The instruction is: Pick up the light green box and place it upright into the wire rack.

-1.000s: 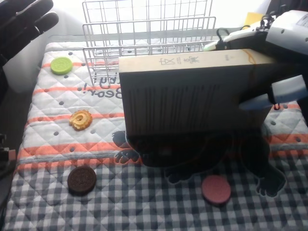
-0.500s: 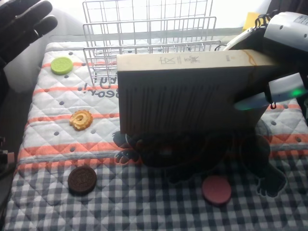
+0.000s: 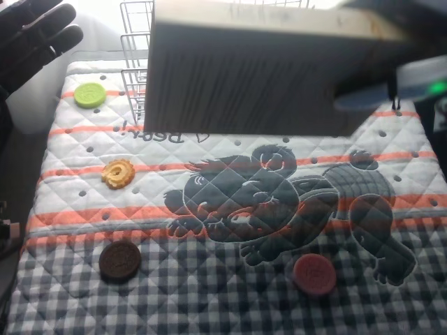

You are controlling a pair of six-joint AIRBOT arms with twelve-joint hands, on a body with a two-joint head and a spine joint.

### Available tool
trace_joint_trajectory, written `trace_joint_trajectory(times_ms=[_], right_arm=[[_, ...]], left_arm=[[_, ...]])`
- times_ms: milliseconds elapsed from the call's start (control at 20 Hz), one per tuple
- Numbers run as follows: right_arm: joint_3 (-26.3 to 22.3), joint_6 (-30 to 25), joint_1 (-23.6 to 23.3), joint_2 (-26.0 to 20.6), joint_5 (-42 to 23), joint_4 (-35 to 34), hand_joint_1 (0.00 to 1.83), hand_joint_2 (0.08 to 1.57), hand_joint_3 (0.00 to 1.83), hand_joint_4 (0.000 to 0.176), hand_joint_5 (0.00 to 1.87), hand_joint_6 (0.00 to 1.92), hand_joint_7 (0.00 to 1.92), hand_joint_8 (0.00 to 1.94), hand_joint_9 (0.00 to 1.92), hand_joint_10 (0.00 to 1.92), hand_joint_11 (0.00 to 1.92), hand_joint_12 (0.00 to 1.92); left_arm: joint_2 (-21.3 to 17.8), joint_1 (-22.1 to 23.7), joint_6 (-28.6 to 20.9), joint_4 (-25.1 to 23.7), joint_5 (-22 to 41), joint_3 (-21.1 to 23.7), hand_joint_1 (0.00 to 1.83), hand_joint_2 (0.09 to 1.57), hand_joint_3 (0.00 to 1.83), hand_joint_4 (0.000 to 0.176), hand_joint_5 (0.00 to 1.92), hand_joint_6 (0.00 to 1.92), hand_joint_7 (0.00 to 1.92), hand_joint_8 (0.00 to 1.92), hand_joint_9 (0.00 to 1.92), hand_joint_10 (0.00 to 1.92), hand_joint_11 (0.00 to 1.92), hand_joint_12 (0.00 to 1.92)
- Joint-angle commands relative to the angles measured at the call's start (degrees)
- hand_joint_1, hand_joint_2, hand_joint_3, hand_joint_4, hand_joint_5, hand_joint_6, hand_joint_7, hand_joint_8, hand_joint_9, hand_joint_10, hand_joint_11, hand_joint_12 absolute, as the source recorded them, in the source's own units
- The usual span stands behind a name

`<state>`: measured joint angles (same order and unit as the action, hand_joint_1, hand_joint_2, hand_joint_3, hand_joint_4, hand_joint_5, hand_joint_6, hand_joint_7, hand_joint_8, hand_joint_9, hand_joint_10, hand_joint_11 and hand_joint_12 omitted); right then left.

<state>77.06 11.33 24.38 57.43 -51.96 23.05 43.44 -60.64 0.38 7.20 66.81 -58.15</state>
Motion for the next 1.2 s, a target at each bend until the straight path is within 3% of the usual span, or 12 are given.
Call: trace_joint_trajectory(times_ms=[0, 50, 150, 250, 350, 550, 650, 800, 900, 1000, 1100, 1150], right_arm=[[0.5, -0.5, -1.8, -0.1, -5.7, -2.8, 1.29, 1.03, 0.0, 0.0, 1.05, 0.72, 1.35, 0.47, 1.52, 0.04, 1.18, 0.84], [0.8, -0.5, -3.3, 0.2, -5.2, -2.1, 1.29, 1.03, 0.0, 0.0, 1.04, 0.74, 1.37, 0.43, 1.52, 0.02, 1.22, 0.78], [1.0, -0.5, -6.1, 0.6, -4.1, -0.2, 1.29, 1.05, 0.0, 0.0, 0.99, 0.85, 1.32, 0.51, 1.49, 0.01, 1.26, 0.65], [1.0, -0.5, -9.1, 1.1, -2.7, 2.5, 1.27, 1.06, 0.0, 0.0, 0.95, 0.93, 1.28, 0.57, 1.48, 0.0, 1.3, 0.52], [1.2, -0.5, -11.9, 1.5, -1.3, 4.6, 1.27, 1.07, 0.0, 0.0, 0.93, 0.96, 1.28, 0.56, 1.48, 0.0, 1.31, 0.51], [2.3, -0.5, -16.2, 1.5, 1.3, 7.1, 1.29, 1.05, 0.0, 0.0, 0.96, 0.88, 1.33, 0.5, 1.54, 0.01, 1.4, 0.51], [3.4, -0.5, -17.7, 1.7, 3.0, 7.7, 1.29, 1.05, 0.0, 0.0, 0.96, 0.89, 1.33, 0.49, 1.54, 0.01, 1.38, 0.51], [5.5, -0.5, -18.3, 3.4, 5.8, 7.7, 1.29, 1.04, 0.0, 0.0, 1.0, 0.85, 1.37, 0.4, 1.54, 0.0, 1.38, 0.51], [6.4, -0.3, -18.3, 4.2, 7.4, 7.7, 1.29, 1.04, 0.0, 0.0, 0.98, 0.9, 1.38, 0.37, 1.53, 0.0, 1.4, 0.51], [7.3, -0.3, -18.3, 5.2, 8.6, 7.7, 1.29, 1.04, 0.0, 0.0, 0.97, 0.9, 1.4, 0.32, 1.54, 0.0, 1.4, 0.5], [8.0, -0.3, -18.3, 6.1, 9.7, 7.6, 1.29, 1.04, 0.0, 0.0, 0.99, 0.89, 1.42, 0.27, 1.52, 0.0, 1.4, 0.44], [8.3, -0.3, -18.2, 6.7, 10.2, 7.6, 1.3, 1.03, 0.0, 0.0, 1.0, 0.84, 1.42, 0.31, 1.55, 0.0, 1.47, 0.31]], left_arm=[[0.3, 0.4, -0.4, 1.2, 7.2, -0.2, 0.48, 1.13, 0.0, 0.076, 0.43, 0.0, 0.27, 0.0, 0.2, 0.0, 0.0, 0.47], [0.3, 0.4, -0.4, 1.3, 7.2, -0.2, 0.48, 1.13, 0.0, 0.084, 0.43, 0.0, 0.27, 0.0, 0.2, 0.0, 0.0, 0.47], [0.3, 0.4, -0.4, 1.3, 7.1, -0.2, 0.49, 1.13, 0.0, 0.075, 0.43, 0.0, 0.28, 0.0, 0.2, 0.0, 0.0, 0.48], [0.3, 0.4, -0.4, 1.3, 7.0, -0.2, 0.48, 1.12, 0.0, 0.077, 0.44, 0.0, 0.28, 0.0, 0.2, 0.0, 0.01, 0.49], [0.3, 0.4, -0.4, 1.3, 7.0, -0.2, 0.47, 1.13, 0.0, 0.072, 0.44, 0.0, 0.28, 0.0, 0.2, 0.0, 0.0, 0.52], [0.5, 0.4, -0.4, 1.3, 6.7, -0.3, 0.46, 1.13, 0.0, 0.08, 0.44, 0.0, 0.28, 0.0, 0.2, 0.0, 0.0, 0.52], [0.6, 0.5, -0.4, 1.3, 6.6, -0.3, 0.48, 1.13, 0.0, 0.069, 0.45, 0.0, 0.28, 0.0, 0.21, 0.0, 0.0, 0.51], [0.9, 0.5, -0.4, 1.3, 6.6, -0.5, 0.46, 1.12, 0.0, 0.084, 0.44, 0.0, 0.27, 0.0, 0.2, 0.0, 0.0, 0.49], [0.9, 0.5, -0.4, 1.2, 6.6, -0.5, 0.49, 1.12, 0.0, 0.073, 0.45, 0.0, 0.28, 0.0, 0.2, 0.0, 0.0, 0.49], [0.9, 0.5, -0.4, 1.2, 6.6, -0.5, 0.48, 1.12, 0.0, 0.077, 0.44, 0.0, 0.27, 0.0, 0.2, 0.0, 0.0, 0.48], [0.9, 0.6, -0.4, 1.2, 6.6, -0.5, 0.48, 1.12, 0.0, 0.084, 0.44, 0.0, 0.28, 0.0, 0.2, 0.0, 0.0, 0.48], [0.9, 0.6, -0.4, 1.2, 6.7, -0.5, 0.48, 1.12, 0.0, 0.093, 0.42, 0.0, 0.27, 0.0, 0.2, 0.0, 0.0, 0.47]])
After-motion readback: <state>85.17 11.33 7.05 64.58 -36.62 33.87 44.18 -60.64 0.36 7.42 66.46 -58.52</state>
